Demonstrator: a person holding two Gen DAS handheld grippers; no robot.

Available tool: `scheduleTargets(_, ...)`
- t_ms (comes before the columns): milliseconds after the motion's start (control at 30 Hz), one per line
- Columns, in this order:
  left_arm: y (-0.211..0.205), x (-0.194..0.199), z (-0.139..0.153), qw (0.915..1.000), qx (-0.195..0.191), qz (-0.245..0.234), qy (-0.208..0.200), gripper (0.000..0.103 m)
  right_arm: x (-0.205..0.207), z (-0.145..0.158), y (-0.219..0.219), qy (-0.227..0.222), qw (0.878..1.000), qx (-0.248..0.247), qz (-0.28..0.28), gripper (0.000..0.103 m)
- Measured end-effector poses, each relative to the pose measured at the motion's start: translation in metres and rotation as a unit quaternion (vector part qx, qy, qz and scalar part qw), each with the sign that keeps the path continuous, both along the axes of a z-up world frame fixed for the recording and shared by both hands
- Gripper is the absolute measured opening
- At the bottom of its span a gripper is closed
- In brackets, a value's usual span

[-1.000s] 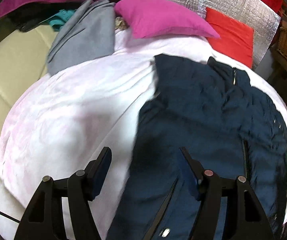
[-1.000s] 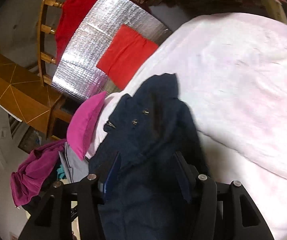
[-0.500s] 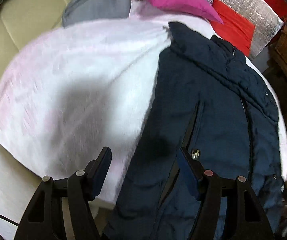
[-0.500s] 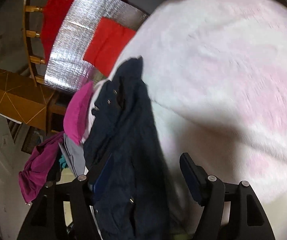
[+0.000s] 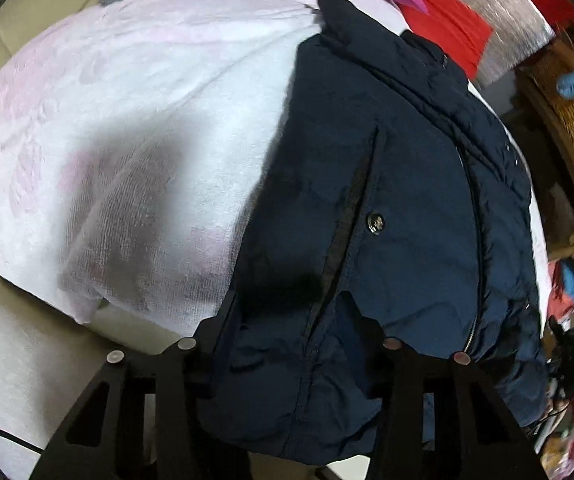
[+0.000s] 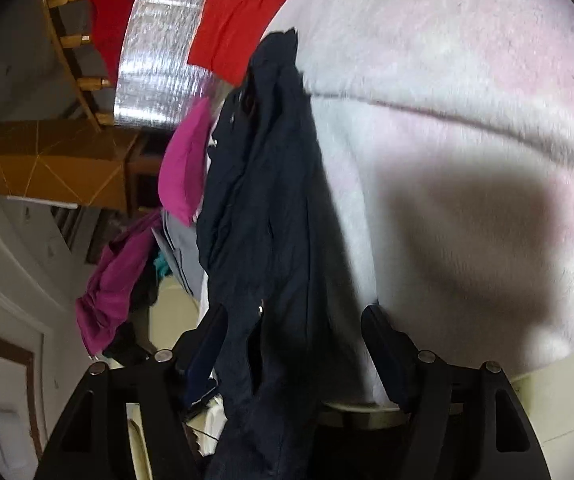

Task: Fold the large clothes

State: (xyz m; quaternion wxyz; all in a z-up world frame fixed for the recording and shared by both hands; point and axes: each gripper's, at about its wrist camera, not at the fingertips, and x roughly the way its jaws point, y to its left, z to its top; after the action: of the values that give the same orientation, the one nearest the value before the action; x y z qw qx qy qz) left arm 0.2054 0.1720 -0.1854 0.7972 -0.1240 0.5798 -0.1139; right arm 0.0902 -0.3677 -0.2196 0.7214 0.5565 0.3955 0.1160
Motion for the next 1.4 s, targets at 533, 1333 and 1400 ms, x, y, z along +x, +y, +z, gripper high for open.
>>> scheduleTargets(533, -0.014, -0.013, -0.017, 0.9974, 0.007, -0.030, 0.065, 0.061, -0.001, -0.007, 0.039, 0.024, 0.998, 0.001, 0.061, 0.073)
scheduleTargets(1333, -0.036, -0.012, -0.014, 0.9958, -0.042, -0.076, 0.030, 0.018, -0.008, -0.006, 0.052, 0.062, 0.992, -0.085, 0.069, 0.056)
scheduleTargets(1400, -0.033, -0.013, -0.010, 0.9948, -0.059, -0.080, 0.022, 0.018, -0.007, -0.005, 0.056, 0.063, 0.991, -0.098, 0.073, 0.039)
